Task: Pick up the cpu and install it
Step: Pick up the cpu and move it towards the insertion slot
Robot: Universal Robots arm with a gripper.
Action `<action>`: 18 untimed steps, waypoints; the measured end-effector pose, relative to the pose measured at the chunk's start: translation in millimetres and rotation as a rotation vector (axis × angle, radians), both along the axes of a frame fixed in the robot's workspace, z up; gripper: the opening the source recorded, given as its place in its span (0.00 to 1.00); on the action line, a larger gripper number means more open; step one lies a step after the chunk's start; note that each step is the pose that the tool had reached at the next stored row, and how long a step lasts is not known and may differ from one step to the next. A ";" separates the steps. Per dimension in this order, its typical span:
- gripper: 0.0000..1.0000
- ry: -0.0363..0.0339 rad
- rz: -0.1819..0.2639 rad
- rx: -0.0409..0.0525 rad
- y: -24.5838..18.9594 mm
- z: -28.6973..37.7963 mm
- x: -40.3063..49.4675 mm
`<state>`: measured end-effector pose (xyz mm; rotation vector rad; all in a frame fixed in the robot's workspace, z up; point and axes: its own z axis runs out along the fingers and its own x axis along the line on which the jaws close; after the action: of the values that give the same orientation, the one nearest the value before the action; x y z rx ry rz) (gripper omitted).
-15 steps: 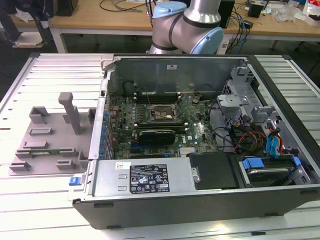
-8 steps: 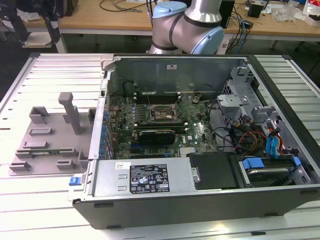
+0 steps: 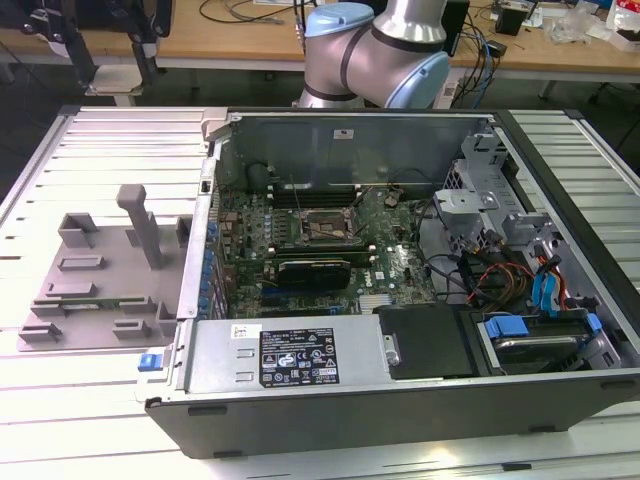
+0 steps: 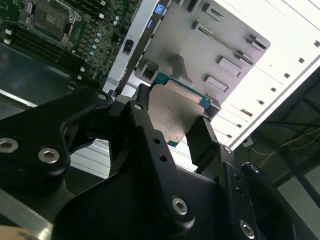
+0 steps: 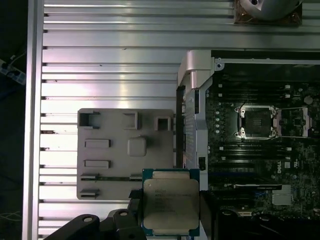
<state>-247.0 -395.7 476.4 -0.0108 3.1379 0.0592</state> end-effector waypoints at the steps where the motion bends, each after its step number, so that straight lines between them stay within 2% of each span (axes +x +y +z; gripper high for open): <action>1: 0.54 0.0000 0.000 0.0000 0.0 0.0 1.4; 10: 0.54 0.0000 0.000 0.0000 0.0 0.0 12.2; 15: 0.54 0.0001 0.000 0.0000 0.0 0.0 28.2; 18: 0.54 0.0000 0.000 0.0000 0.0 0.0 34.9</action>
<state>-212.1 -395.7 476.4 -0.0108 3.1380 0.0592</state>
